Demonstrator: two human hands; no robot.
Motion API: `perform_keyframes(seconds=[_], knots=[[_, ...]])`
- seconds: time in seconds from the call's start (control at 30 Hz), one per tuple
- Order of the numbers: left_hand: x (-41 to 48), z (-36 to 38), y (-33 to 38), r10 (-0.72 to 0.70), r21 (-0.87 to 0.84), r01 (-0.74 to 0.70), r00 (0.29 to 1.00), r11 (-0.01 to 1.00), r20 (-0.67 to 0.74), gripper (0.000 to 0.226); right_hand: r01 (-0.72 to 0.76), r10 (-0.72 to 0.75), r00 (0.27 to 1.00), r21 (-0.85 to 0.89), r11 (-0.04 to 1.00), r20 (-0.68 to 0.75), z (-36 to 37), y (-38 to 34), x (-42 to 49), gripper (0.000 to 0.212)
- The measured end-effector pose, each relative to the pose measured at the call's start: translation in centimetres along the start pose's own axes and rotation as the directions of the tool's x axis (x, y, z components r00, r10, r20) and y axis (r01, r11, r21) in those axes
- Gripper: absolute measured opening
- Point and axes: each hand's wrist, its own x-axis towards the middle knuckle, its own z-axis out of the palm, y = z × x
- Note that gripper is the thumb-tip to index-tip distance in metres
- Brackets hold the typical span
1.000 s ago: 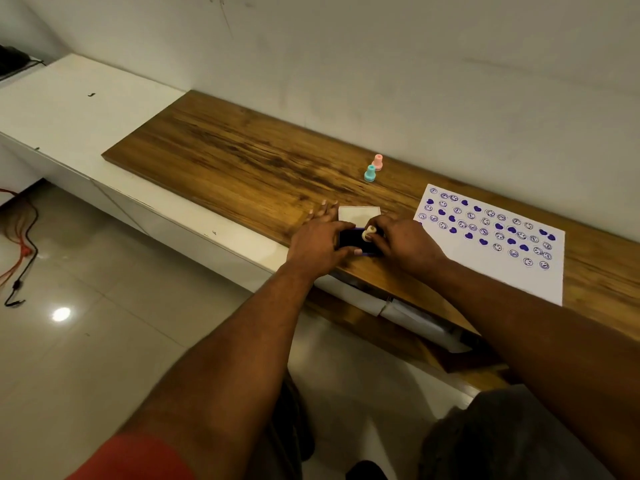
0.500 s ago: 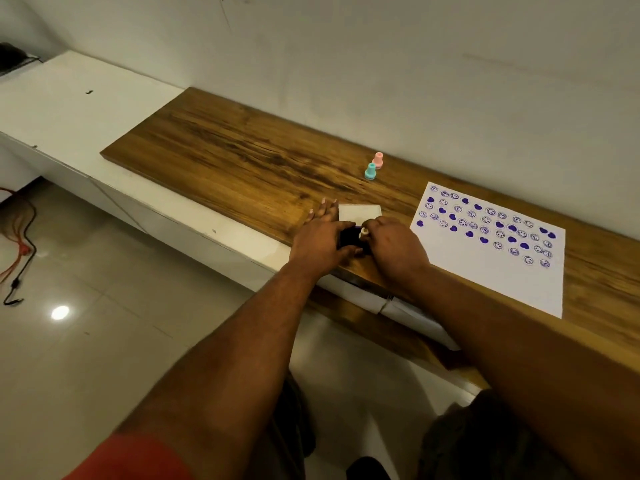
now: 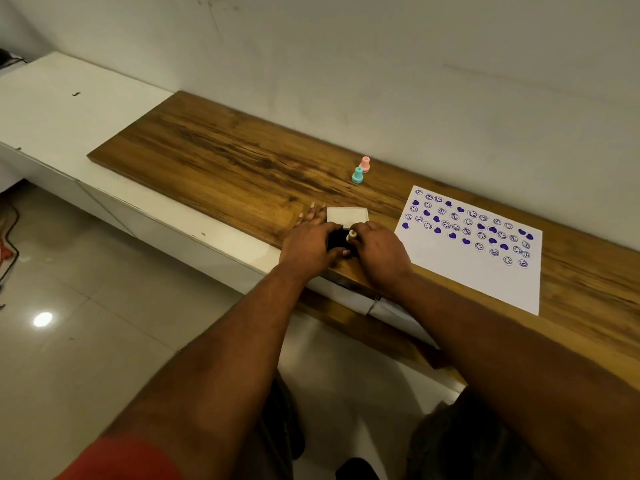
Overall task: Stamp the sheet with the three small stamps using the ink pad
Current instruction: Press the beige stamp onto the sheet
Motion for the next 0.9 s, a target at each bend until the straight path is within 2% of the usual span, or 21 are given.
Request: perform_keyframes(seconds=[0.17,0.23,0.3,0.37,0.43,0.57,0.7,0.9], knots=[[0.6,-0.5,0.4,-0.006,0.084,0.002,0.999,0.996,0.04,0.066,0.022,-0.022,0.999,-0.004,1.0,0.049,-0.4,0.3,0.6,0.031],[0.8,-0.7,0.8,-0.002,0.116,-0.004,0.999,0.993,0.052,0.07,0.006,-0.009,0.999,0.071,0.997,0.051,-1.2,0.5,1.0,0.03],[1.0,-0.8,1.4,0.023,0.105,-0.026,0.999,0.994,0.034,0.077,-0.021,0.029,0.999,0.212,0.977,-0.038,-2.7,1.3,1.0,0.029],[1.3,-0.8,2.7,0.067,0.078,-0.067,0.998,0.995,0.002,0.082,-0.01,0.069,0.98,0.297,0.955,-0.188,-4.6,3.1,0.5,0.026],[1.5,-0.5,4.5,0.13,0.09,-0.127,0.991,0.988,-0.027,0.082,-0.042,0.111,0.964,0.275,0.96,-0.241,-5.9,5.8,-0.3,0.026],[1.8,0.8,8.6,0.257,0.154,-0.253,0.966,0.955,-0.003,0.081,-0.163,0.202,0.96,0.199,0.966,-0.194,-6.4,10.9,-1.6,0.027],[2.6,2.5,10.8,0.3,0.204,-0.313,0.95,0.928,0.092,0.073,-0.159,0.191,0.962,0.168,0.973,-0.194,-5.7,12.7,-1.4,0.03],[3.1,3.5,11.3,0.354,0.219,-0.381,0.923,0.898,0.153,0.061,-0.123,0.144,0.976,0.132,0.984,-0.164,-4.9,13.2,-0.5,0.031]])
